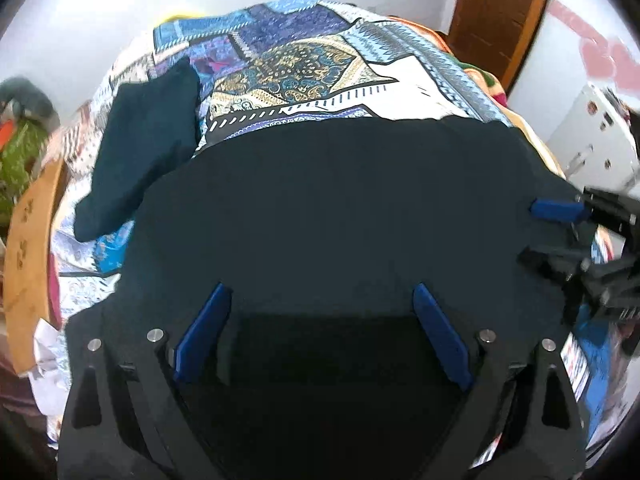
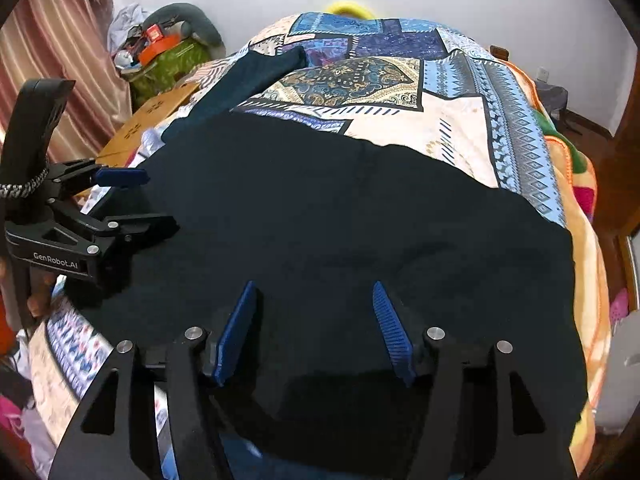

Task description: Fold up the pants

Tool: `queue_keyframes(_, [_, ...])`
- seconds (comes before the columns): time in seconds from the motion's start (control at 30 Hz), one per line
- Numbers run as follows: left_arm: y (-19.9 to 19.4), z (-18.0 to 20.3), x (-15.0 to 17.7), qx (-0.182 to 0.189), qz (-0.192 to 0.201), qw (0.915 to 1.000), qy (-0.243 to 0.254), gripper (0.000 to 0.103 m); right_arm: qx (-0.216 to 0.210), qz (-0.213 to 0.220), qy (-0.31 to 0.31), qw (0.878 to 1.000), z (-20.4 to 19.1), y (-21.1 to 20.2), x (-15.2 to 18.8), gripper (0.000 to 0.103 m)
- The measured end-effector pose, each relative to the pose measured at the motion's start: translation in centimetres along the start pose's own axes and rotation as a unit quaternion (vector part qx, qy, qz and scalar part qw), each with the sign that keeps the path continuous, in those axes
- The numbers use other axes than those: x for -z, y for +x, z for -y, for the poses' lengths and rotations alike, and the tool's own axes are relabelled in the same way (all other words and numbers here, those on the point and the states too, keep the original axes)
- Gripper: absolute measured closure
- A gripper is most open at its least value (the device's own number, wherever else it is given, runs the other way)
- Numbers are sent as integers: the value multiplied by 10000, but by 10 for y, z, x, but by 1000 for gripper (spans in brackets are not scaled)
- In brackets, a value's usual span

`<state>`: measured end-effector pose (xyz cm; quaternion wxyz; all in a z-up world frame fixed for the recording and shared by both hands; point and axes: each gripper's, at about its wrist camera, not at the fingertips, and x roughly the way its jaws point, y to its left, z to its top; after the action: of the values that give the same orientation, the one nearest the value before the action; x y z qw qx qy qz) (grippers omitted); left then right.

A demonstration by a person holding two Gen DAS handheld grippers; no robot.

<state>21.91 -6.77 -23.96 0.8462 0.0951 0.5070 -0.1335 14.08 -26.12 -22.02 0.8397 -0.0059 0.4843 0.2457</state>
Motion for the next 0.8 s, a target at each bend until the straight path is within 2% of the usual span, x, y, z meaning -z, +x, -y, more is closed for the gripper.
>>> queue_keyframes(0.13, [-14, 6, 11, -105, 59, 9996, 246, 9, 130, 41, 292, 9995, 10, -18, 11, 46])
queue_keyframes(0.27, [-18, 11, 14, -43, -16, 9998, 193, 9, 437, 251, 708, 9962, 26, -40, 28, 46])
queue_keyframes(0.33, [-17, 17, 12, -5, -25, 9998, 185, 9, 621, 373, 964, 9927, 36, -53, 37, 46])
queue_keyframes(0.43, [-12, 33, 4, 248, -72, 9996, 107, 9, 878, 512, 1300, 9863, 51, -70, 51, 46])
queue_keyframes(0.5, [-10, 43, -3, 249, -76, 9996, 104, 9, 1022, 616, 1516, 9812, 60, -81, 61, 46])
queue_keyframes(0.67, [-8, 68, -31, 510, -51, 9985, 178, 9, 1076, 749, 2089, 9691, 79, -93, 77, 44])
queue_keyframes(0.8, [-6, 89, -52, 422, 54, 9979, 479, 9, 874, 749, 2572, 9595, 93, -88, 90, 44])
